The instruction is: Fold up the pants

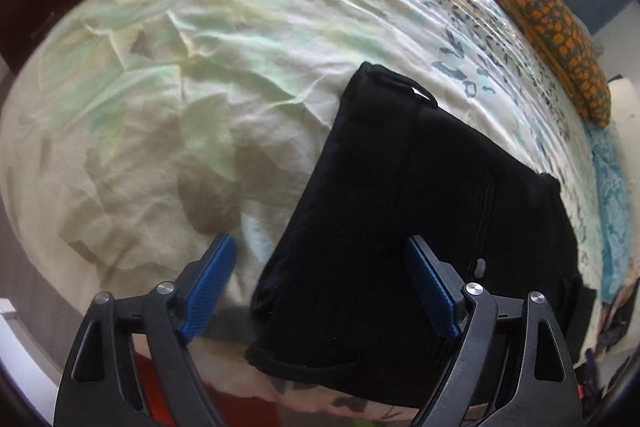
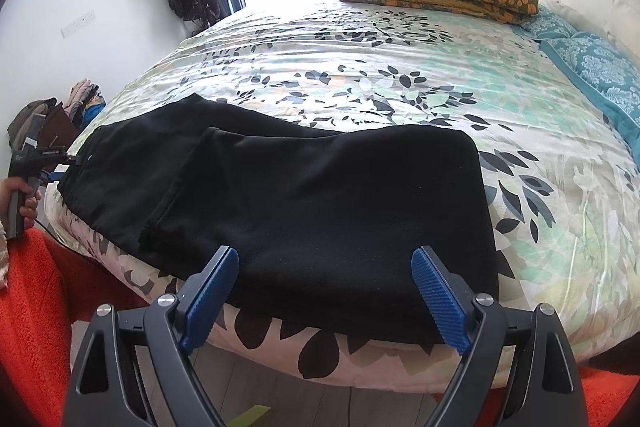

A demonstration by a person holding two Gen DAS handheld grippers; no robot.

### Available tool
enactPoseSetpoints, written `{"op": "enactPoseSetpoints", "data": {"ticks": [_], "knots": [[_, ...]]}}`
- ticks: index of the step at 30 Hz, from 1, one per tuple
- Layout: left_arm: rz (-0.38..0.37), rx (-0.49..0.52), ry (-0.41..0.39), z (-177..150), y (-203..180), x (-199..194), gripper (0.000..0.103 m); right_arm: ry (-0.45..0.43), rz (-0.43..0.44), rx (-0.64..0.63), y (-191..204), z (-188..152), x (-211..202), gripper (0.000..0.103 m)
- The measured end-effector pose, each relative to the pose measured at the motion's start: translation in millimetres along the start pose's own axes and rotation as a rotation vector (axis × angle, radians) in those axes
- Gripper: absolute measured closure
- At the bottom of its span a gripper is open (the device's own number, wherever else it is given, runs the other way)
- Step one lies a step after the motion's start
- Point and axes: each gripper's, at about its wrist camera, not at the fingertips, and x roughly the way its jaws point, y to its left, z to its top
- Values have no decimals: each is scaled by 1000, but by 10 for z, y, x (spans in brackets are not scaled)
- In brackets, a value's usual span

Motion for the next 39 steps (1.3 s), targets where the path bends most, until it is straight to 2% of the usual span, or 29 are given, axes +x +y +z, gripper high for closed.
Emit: {"op": "enactPoseSetpoints", "data": {"ticks": [1,3,4,5,6,8,9,13,16,19,24,27,28,30,32,33,34,39], "knots": [[-18,9,6,1,-2,6,16,2,0,-14,32,-5,5,15],[-68,55,30,-19,-61,-10,31,9,-1,-38,77,-13,25,15],[-65,72,33,-26,-86,-36,35,14,-1,-43,89,-15,39,15],[-80,76,35,-25,-84,-64,48,17,0,-45,95,-18,53,15],[-93,60,28,-17,-53,-108,68,19,3,-43,97,-16,63,15],[-153,10,22,0,8,-220,85,18,6,-39,90,-9,70,15],[-164,13,16,-4,1,-279,88,17,6,-37,85,-5,71,15],[-125,62,-54,-101,-242,-585,91,16,13,-22,56,14,78,15],[-277,34,-124,-183,-478,-924,93,13,19,-4,24,21,78,15],[-433,65,-132,-317,-917,-1212,93,5,33,30,-29,44,64,15],[-626,187,-74,-658,-1937,-1380,93,-39,61,120,-195,120,-29,15],[-742,232,2,-861,-2550,-1278,93,-80,70,187,-349,159,-136,15],[-759,257,30,-931,-2768,-1213,93,-94,71,211,-407,165,-179,15],[-762,310,78,-1090,-3171,-1053,93,-125,68,259,-543,162,-276,15],[-763,321,135,-1250,-3475,-822,94,-152,63,307,-700,147,-370,15],[-759,322,163,-1328,-3610,-677,101,-164,59,332,-779,131,-413,15],[-772,318,201,-1405,-3729,-530,101,-174,55,357,-858,113,-450,15],[-637,379,267,-1803,-4150,96,101,-199,32,470,-1211,-8,-571,14]]}}
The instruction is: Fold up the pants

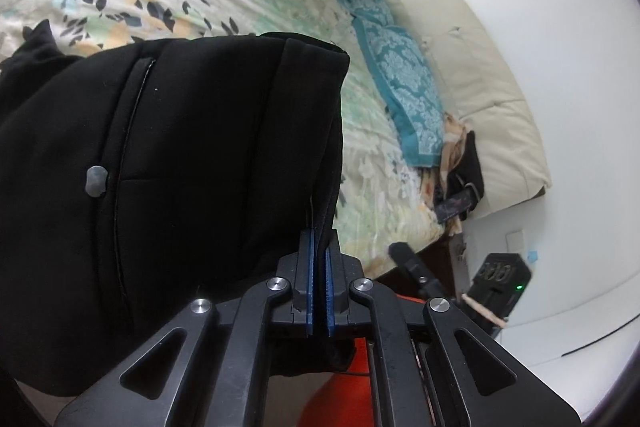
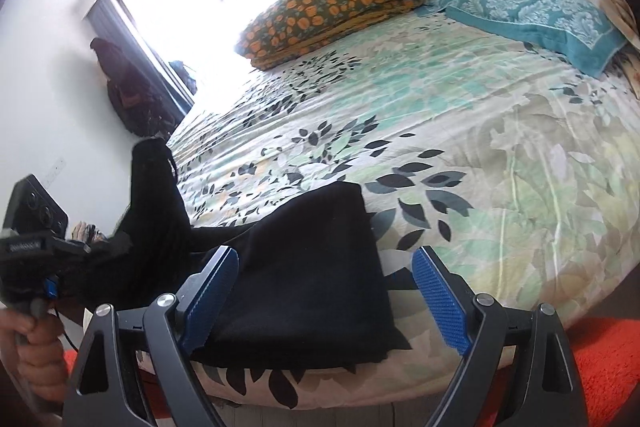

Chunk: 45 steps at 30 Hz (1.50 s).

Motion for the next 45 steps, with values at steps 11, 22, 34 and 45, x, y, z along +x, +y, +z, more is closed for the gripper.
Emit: {"op": "enactPoseSetpoints", "data": {"ticks": [11,22,34,45], "knots": [[348,447,37,-626,-419,-99,24,152,337,173,-114,-7,283,13],[375,85,-178,-478,619,-1045,24,409,385,68,476,-316,915,13],[385,70,-264,-453,796,-1276,24,355,363,-70,877,-6,605,86],[424,186,-185,-522,640,-948,24,372,126,18,-82,151,692,86]]}}
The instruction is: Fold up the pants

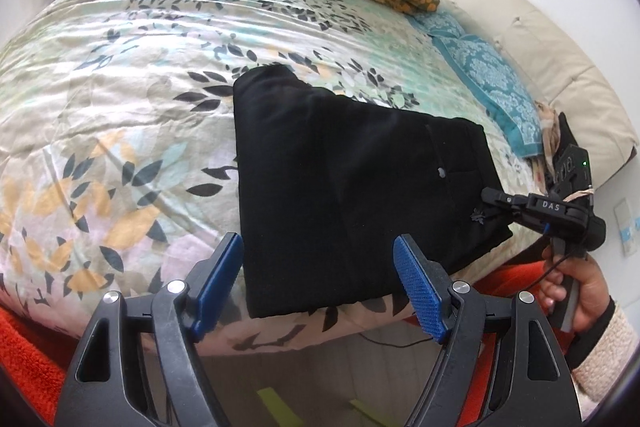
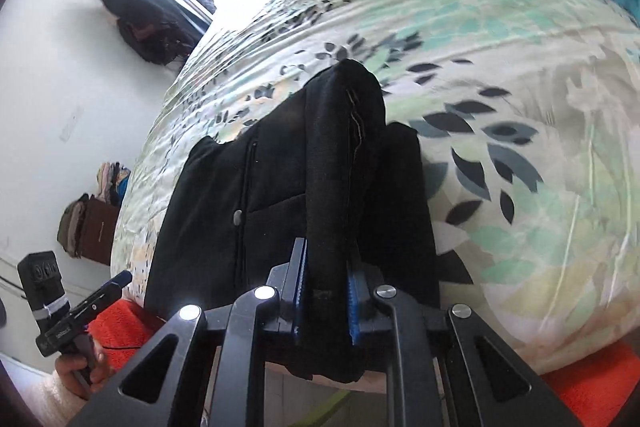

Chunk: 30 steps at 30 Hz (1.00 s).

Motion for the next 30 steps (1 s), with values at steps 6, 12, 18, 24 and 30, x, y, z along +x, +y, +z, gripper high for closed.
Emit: {"op": "enactPoseSetpoints", "data": {"ticks": [6,12,18,24,30], "knots": [[59,100,9,-18,-142,90,24,-31,-41,41,-144,-88,2,49],[66,257,-35,-18,-484,177,23,-237,-43,-37,183,-2,-596,40],[172,456,115,-298,-768,735,15,-63,-2,-122,443,-243,-52,46],[218,499,133,-362,-884,739,7,-58,40,11,27,-305,34,61],[230,481,147,-341,-888,708,7,-86,14,-39,150,-344,0,46]]}}
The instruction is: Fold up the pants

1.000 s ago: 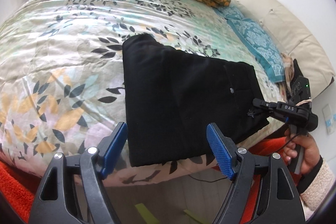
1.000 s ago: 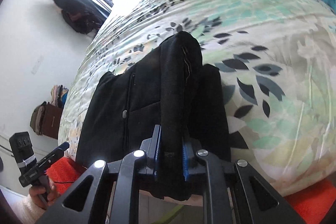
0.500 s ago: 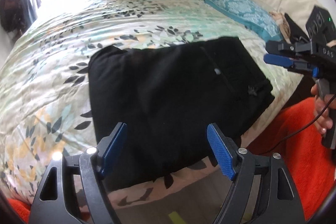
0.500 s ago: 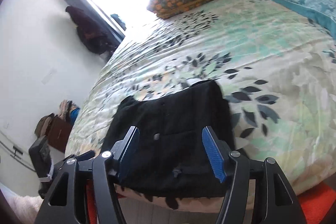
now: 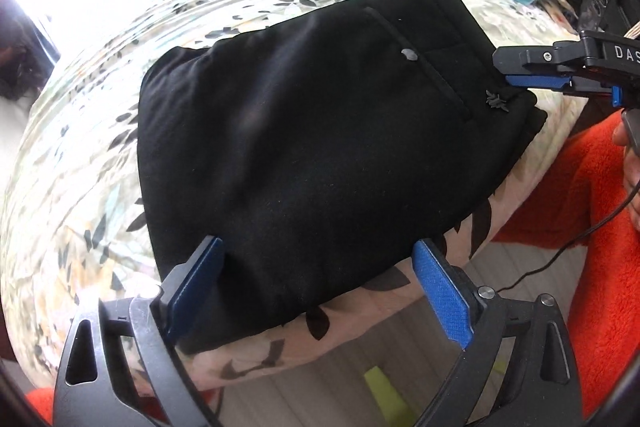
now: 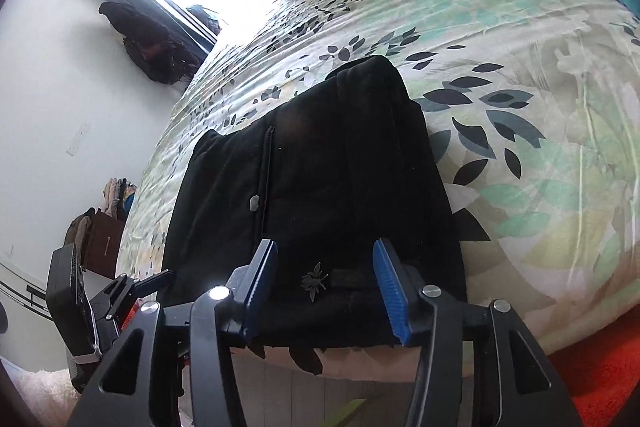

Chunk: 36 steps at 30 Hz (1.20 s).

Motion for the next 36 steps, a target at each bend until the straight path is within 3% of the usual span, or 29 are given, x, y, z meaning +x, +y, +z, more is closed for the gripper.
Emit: {"op": "enactPoseSetpoints", "data": {"ticks": [3,6,10,13,15,17,20,25,32,36], "knots": [[2,-7,7,14,13,-10,7,-14,-20,-41,74,1,-36,39],[-3,-34,16,67,26,-57,8,-20,-39,-60,113,-6,-63,38],[-46,-130,-47,315,254,-275,8,-90,-82,-117,296,166,-236,37],[25,-200,-82,649,431,-276,8,-128,-170,-241,556,496,-238,31],[84,-227,-57,823,503,-129,8,-106,-251,-278,625,701,-81,24],[131,-232,4,905,528,118,8,-64,-331,-292,559,812,171,24],[161,-220,81,883,512,414,8,84,-415,-273,274,760,602,24],[146,-217,74,861,486,384,8,54,-321,-118,-35,640,498,20],[-43,-368,18,525,1115,46,7,-19,-192,-87,-157,679,-218,16],[-192,-502,88,150,1487,253,8,72,-84,-19,-430,720,-252,11]]}}
